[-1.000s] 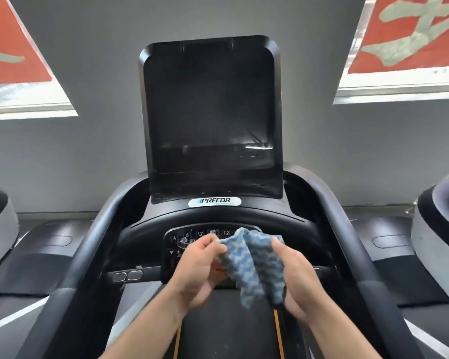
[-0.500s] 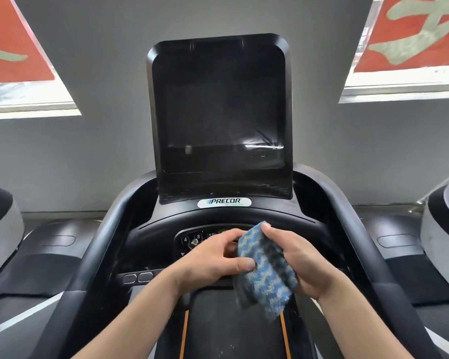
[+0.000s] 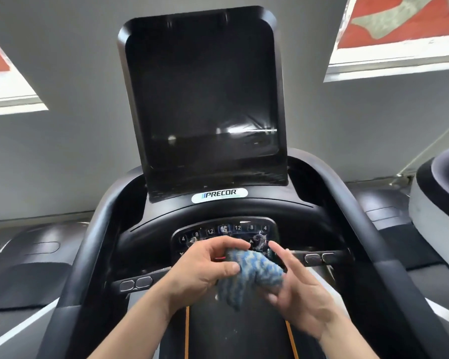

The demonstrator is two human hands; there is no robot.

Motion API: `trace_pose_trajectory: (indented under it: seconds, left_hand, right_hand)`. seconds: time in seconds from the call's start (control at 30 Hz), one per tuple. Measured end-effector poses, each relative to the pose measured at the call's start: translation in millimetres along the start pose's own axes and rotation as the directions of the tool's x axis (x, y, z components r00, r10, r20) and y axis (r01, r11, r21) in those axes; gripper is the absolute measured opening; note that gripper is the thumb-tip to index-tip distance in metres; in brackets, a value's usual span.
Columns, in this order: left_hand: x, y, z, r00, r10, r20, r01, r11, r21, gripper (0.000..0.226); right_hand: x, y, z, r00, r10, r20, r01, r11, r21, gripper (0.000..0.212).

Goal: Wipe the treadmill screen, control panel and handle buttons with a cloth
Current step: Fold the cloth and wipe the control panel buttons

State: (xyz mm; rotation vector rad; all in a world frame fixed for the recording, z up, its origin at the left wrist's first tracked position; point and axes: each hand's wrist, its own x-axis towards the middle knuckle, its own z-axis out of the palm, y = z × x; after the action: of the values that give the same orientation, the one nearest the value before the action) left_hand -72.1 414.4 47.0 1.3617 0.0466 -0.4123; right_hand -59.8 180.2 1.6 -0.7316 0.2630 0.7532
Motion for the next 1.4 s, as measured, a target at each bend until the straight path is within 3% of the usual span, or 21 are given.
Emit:
trace_pose_trajectory:
  seconds: [0.07,0.17,0.27,0.37,0.5,0.57,0.67,0.73,0.8,0.87,0.97,1.03,1.1,1.17,1.23,1.3,1.4]
  left_hand:
    - [3.7,0.9,-0.8,0.998,0.001,-0.067,-0.003,1.0,-0.03,0.034]
    - [4.1,4.7,-4.3,0.988,0.0,-0.151,-0.003,1.0,-0.014,0.029]
    - [2.3,4.1,-14.3,0.977,-0.014,-0.213,0.025,0.998,0.049,0.031]
    - [-1.1,3.4,-24.7,0.986,-0.029,-0.164,0.058,0.983,0.176,0.021]
    - [-7.4,13.1,-23.3,0.997,-0.004,-0.082,0.035,0.928,0.371,0.04]
    - [-6.9,14.9,-24.7,0.995,0.024,-0.099,0.027,0.874,0.486,0.038]
    - [-7.4,14.7,-28.7,0.98,0.105,-0.168,0.043,0.714,0.699,0.028]
    - [-10.8,15.3,-29.0,0.97,0.163,-0.181,0.037,0.633,0.773,0.023]
    - [-13.5,14.1,-28.2,0.968,0.207,-0.144,0.003,0.56,0.828,0.017]
    - [-14.8,8.8,-27.4,0.966,0.236,-0.102,-0.027,0.486,0.873,0.01]
    - [-16.4,1.0,-26.0,0.967,0.244,-0.074,-0.056,0.489,0.87,0.007]
    - [-17.0,0.1,-25.4,0.977,0.209,-0.045,-0.076,0.533,0.842,0.005]
    - [-16.7,1.6,-24.6,0.985,0.165,-0.045,-0.058,0.57,0.82,0.006]
    - [-15.3,1.2,-22.9,0.988,0.128,-0.082,-0.014,0.615,0.788,0.009]
    - [-13.0,-3.1,-21.1,0.984,0.127,-0.127,0.011,0.663,0.748,0.01]
    - [-10.0,-9.4,-16.0,0.972,0.156,-0.173,0.021,0.681,0.732,0.012]
    - [-3.1,-19.7,2.2,0.941,0.221,-0.256,0.026,0.708,0.706,0.015]
  right_hand:
    - [-0.3,11.3,0.3,1.0,0.003,0.022,-0.003,1.0,-0.01,0.054]
    - [2.8,18.8,-1.7,0.994,-0.098,-0.045,0.097,0.995,-0.017,0.086]
    - [3.2,11.4,7.8,0.975,-0.175,-0.134,0.172,0.984,-0.038,0.07]
    - [-0.2,1.0,20.9,0.965,-0.23,-0.127,0.223,0.972,-0.072,0.056]
    - [-0.7,-2.8,29.5,0.955,-0.294,-0.033,0.285,0.944,-0.165,0.062]
    - [2.0,-1.5,32.1,0.947,-0.318,-0.044,0.3,0.924,-0.237,0.063]
    - [5.2,-0.1,34.5,0.928,-0.364,-0.084,0.325,0.898,-0.296,0.056]
    - [6.4,1.0,31.8,0.91,-0.404,-0.097,0.343,0.863,-0.37,0.044]
    - [6.1,2.0,28.7,0.89,-0.444,-0.101,0.346,0.803,-0.485,0.027]
    - [2.4,4.4,27.0,0.888,-0.456,-0.059,0.315,0.696,-0.645,0.03]
    - [-1.5,15.0,22.3,0.916,-0.398,0.053,0.207,0.355,-0.912,0.039]
    - [0.0,24.5,18.0,0.899,-0.435,0.051,0.15,0.196,-0.969,0.03]
    - [1.5,27.9,14.5,0.861,-0.508,0.019,0.161,0.237,-0.958,0.02]
    - [1.9,23.3,11.8,0.861,-0.506,-0.047,0.199,0.421,-0.885,0.009]
    - [0.6,18.5,7.6,0.877,-0.472,-0.088,0.214,0.548,-0.809,0.021]
    - [-0.2,19.0,5.4,0.867,-0.483,-0.126,0.229,0.609,-0.759,0.028]
    - [4.9,26.6,3.8,0.764,-0.588,-0.266,0.248,0.648,-0.72,0.016]
